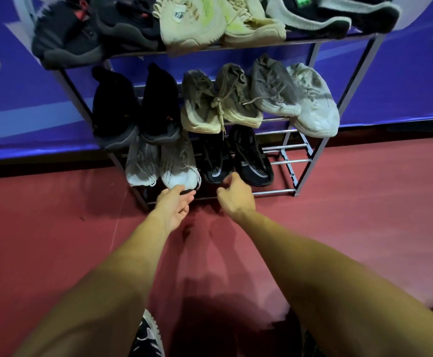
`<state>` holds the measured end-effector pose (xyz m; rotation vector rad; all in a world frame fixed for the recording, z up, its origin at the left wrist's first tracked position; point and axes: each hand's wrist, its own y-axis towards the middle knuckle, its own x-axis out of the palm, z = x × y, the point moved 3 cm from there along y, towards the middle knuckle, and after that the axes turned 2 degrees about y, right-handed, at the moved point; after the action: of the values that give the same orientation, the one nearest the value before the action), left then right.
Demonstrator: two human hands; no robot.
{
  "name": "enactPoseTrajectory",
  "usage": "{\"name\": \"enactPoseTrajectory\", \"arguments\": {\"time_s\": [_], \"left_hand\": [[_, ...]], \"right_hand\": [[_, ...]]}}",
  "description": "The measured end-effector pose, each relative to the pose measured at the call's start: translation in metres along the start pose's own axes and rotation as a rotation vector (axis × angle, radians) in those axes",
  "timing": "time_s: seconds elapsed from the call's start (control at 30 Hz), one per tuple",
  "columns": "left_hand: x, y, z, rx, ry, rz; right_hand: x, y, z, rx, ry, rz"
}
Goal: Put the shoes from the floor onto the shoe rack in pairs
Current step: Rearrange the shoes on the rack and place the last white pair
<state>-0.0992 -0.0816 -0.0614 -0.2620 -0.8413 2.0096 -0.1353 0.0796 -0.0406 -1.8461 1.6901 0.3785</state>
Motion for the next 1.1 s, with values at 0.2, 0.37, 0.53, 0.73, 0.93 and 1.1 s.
{"name": "enactPoseTrajectory", "arguments": {"time_s": [0.2,0.37,0.53,0.73,0.93,1.1], "left_hand": [[0.006,0.006,0.006,-0.036,-0.002,-0.041],[-0.005,0.020,0.014,-0.046,0.052,-0.016],[-0.004,0.022,0.017,-0.045,0.138,-0.011],[0.002,0.003,0.025,0.034,0.282,0.060],[0.034,-0.046,0.054,0.145,0.397,-0.099],[0.090,-0.092,0.075,0.209,0.332,-0.289]], "right_hand": [[0.016,0.015,-0.009,0.132,0.198,0.074],[0.026,0.033,-0.011,0.107,0.175,0.045],[0.024,0.038,-0.013,0.120,0.109,-0.046],[-0.010,0.027,-0.024,0.125,0.053,-0.013],[-0.076,0.012,-0.059,0.000,0.238,0.177],[-0.122,0.014,-0.077,0.077,0.662,0.288]]}}
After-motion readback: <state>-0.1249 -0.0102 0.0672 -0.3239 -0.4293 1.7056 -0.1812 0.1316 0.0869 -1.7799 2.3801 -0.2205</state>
